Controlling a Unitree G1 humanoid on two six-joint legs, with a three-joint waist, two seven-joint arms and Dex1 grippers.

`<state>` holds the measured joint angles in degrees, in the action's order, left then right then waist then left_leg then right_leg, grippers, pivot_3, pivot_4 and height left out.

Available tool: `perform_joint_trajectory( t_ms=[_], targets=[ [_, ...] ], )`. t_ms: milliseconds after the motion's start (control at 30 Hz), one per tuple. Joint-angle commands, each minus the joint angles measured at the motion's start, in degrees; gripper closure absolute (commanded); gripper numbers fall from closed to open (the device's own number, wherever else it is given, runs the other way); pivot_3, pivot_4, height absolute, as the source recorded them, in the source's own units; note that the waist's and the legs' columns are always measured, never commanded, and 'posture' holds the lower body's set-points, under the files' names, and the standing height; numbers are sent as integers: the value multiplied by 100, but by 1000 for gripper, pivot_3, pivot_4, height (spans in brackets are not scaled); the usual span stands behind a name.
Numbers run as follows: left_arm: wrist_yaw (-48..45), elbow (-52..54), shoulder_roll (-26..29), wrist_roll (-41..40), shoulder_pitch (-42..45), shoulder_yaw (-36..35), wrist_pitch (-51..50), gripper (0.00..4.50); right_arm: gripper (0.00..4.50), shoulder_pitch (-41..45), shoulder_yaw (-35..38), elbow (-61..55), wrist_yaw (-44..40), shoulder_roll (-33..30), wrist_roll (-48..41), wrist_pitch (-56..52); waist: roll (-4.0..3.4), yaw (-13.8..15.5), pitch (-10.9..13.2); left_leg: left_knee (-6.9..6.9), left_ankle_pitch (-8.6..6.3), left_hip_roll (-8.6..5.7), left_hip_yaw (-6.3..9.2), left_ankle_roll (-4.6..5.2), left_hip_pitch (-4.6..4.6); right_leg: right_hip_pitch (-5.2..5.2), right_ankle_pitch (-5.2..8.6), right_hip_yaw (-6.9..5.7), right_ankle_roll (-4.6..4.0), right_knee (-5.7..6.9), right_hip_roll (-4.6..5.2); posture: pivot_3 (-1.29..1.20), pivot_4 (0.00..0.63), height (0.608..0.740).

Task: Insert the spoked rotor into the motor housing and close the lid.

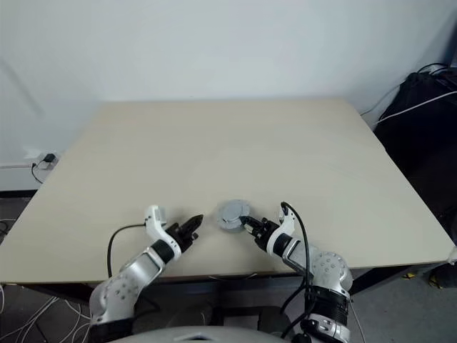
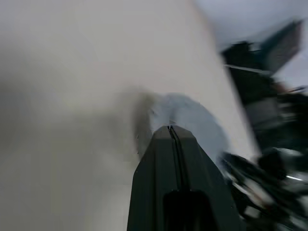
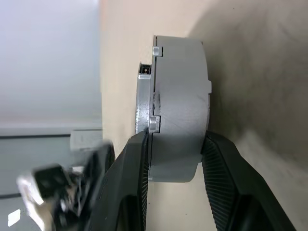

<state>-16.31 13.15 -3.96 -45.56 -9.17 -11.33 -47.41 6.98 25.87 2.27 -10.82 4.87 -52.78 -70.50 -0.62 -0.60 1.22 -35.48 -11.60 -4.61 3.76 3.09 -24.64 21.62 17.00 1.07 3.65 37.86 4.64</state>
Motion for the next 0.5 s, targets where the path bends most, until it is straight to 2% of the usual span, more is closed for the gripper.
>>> perform_joint_trajectory(
  t_ms=[33,233,333,500],
  targets=[
    [19,325,-701,-523,-342,135,234,4500,3249,93,31,-563,-200,269,-764,33,-4,-2,4,-1,0,0,0,0,0,-1,0,1,0,0,0,0,0,740],
    [48,68,-869,-1524,-588,222,363,4500,3249,181,-93,-766,69,337,-1336,52,-5,-1,5,-6,0,0,0,0,1,-6,0,2,-1,0,-3,0,0,740],
    [-59,-73,-880,-2160,-624,209,371,3880,3249,235,-197,-798,186,292,-1496,84,-5,-3,5,-8,0,0,0,0,1,-5,1,2,-3,0,-3,0,0,740],
    [-117,-138,-825,-2844,-694,327,550,2248,3249,266,-327,-779,319,203,-1662,154,-6,-1,5,-8,1,0,-1,1,1,-6,3,3,-6,-1,-5,0,0,740]
  ],
)
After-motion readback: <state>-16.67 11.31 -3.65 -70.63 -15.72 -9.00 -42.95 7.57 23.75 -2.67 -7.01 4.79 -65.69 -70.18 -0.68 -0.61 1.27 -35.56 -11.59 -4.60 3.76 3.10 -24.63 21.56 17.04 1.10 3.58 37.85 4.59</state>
